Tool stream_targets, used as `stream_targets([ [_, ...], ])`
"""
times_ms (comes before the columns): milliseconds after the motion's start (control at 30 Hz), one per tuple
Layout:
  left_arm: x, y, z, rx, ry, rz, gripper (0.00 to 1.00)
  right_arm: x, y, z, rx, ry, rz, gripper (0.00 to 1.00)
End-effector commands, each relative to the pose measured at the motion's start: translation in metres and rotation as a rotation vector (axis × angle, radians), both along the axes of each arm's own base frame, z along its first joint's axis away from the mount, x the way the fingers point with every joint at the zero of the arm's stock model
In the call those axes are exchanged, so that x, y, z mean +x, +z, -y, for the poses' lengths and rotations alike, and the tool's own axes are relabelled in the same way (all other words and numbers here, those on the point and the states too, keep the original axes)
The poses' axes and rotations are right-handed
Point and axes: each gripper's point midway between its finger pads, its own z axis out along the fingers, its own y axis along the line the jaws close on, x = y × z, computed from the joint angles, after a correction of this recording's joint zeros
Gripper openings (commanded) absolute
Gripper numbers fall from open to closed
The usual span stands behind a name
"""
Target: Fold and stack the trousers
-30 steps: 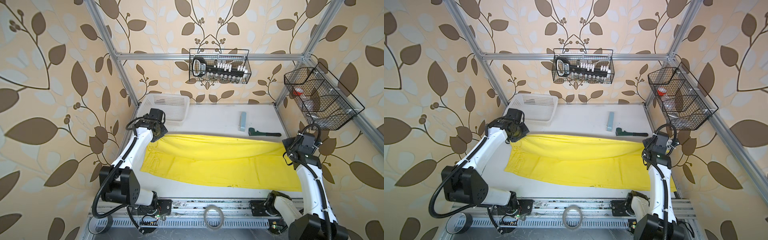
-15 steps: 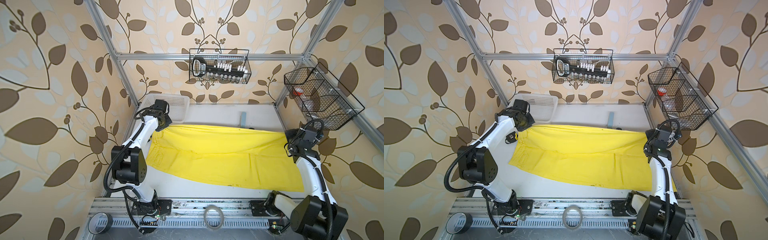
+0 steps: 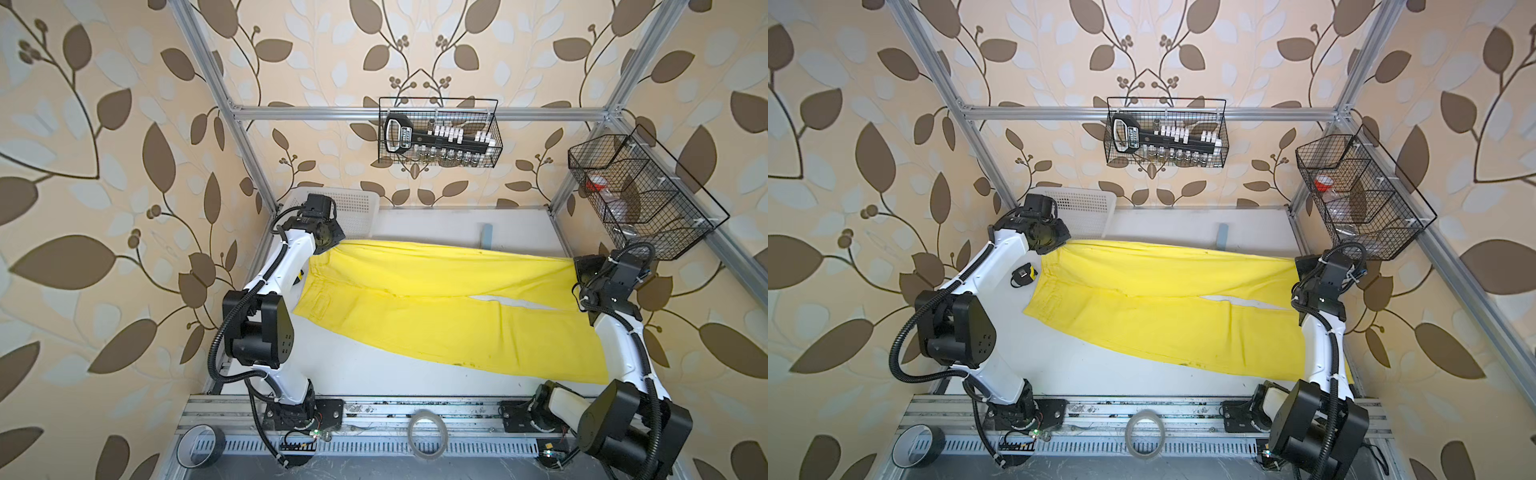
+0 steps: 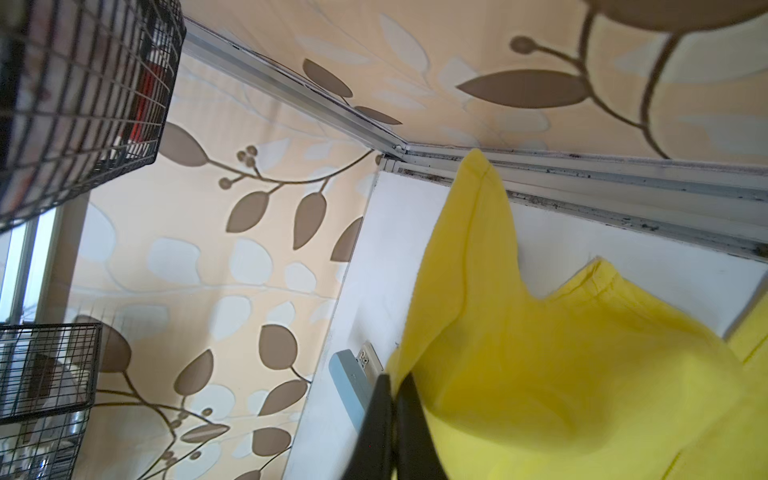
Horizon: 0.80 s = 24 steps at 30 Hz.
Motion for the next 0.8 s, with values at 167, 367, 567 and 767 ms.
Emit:
stream_targets([
  [167,-0.028,-0.023,-0.032,0.084,0.089,-0.056,0.0,-0.067,-0.016,0.01,-0.044,-0.118,-0.069,0.0],
  [367,-0.072,-0.04,-0.047,0.13,0.155,-0.136,0.0,-0.098,-0.058,0.003,0.072,-0.155,-0.167,0.0],
  [567,-0.11,-0.059,-0.051,0.106,0.224,-0.203,0.0,-0.119,-0.1,-0.018,0.147,-0.122,-0.274,0.0],
  [767,-0.142,-0.085,-0.046,0.057,0.252,-0.26,0.0,-0.146,-0.123,-0.032,0.153,-0.136,-0.334,0.0],
])
